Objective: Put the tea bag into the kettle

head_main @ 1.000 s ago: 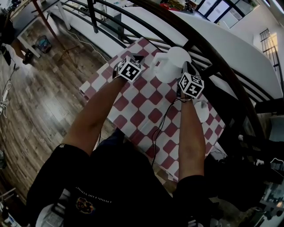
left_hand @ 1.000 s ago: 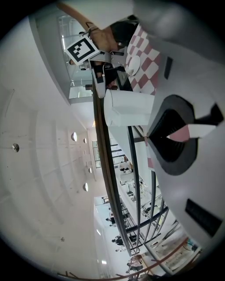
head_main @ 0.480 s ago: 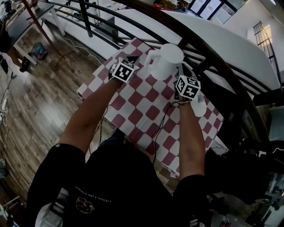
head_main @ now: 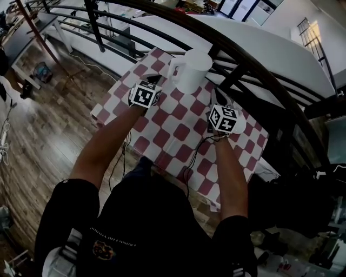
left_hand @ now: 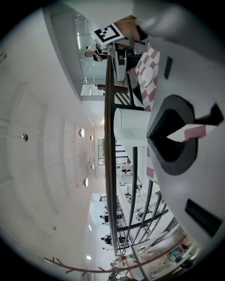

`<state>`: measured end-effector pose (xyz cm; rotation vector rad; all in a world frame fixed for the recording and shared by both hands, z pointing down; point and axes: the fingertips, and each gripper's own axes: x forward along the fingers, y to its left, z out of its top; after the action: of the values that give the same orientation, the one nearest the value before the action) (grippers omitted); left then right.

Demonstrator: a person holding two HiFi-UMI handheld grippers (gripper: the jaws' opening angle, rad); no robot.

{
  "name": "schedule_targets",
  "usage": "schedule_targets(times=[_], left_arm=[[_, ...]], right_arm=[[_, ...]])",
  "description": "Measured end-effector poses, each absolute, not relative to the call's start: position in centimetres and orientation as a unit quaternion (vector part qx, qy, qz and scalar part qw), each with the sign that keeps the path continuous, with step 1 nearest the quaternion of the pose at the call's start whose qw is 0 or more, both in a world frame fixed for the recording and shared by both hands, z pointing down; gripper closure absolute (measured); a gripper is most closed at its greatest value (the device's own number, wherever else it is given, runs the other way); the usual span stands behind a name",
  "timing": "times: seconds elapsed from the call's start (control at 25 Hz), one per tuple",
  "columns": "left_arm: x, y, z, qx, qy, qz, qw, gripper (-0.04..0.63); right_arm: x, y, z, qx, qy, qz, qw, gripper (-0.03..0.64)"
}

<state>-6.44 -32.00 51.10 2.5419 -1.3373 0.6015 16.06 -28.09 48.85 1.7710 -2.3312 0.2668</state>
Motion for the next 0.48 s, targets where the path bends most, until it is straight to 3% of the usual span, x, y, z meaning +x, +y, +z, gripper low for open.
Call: schedule_targets(times=[0.48], left_arm=[[-4.6, -22.0, 42.8, 0.88, -0.442, 0.168, 0.039, 0.595]], right_arm=[[12.1, -15.9, 41.8, 0.569, -0.814, 0.097, 0.058, 0.604]])
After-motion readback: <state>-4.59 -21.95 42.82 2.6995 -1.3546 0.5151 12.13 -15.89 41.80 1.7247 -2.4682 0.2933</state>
